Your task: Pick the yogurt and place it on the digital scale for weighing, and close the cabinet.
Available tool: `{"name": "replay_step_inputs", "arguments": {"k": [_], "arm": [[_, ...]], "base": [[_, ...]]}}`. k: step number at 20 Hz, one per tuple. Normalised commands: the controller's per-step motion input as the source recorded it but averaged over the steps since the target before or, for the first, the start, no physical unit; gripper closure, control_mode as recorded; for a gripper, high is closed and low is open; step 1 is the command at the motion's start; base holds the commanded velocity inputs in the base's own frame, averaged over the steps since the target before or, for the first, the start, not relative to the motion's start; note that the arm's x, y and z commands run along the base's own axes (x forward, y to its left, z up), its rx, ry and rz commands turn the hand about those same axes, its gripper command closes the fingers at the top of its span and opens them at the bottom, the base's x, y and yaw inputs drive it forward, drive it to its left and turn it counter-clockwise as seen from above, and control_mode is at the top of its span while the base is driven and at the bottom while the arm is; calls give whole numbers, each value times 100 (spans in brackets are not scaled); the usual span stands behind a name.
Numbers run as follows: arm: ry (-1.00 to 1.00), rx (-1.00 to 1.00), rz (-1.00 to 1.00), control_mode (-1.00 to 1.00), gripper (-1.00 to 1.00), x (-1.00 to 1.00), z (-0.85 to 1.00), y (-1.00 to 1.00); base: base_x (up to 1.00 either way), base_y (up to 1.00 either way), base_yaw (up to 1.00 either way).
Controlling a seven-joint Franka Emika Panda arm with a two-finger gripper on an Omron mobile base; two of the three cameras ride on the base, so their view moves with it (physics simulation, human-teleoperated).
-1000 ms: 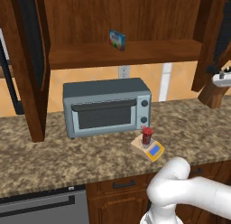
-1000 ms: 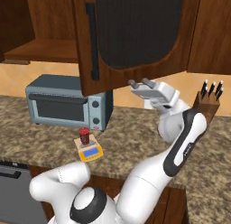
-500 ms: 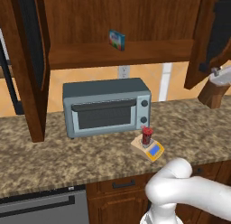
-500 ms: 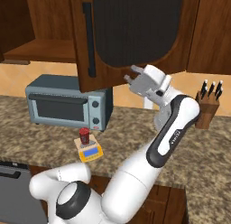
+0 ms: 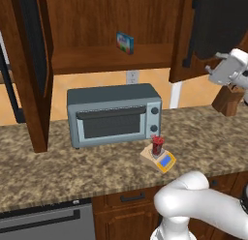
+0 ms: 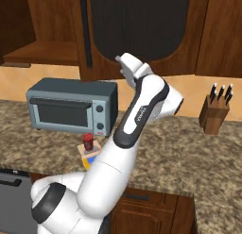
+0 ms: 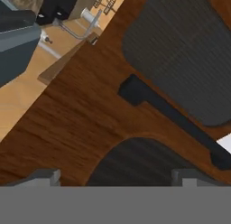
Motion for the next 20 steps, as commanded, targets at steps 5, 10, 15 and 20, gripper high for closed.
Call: {"name": "replay_step_inputs", "arguments": {"k": [5,10,15,20], "arm": [[-1,0,0,-100,-100,68,21,6],[0,0,-1,-100,-100,48,15,0],[0,-2,-4,-100,-100,53,4,5],[-2,0,-1,-100,-100,20,9,1]], "base": [[0,0,0],[0,0,0],[0,0,0],[0,0,0]]}}
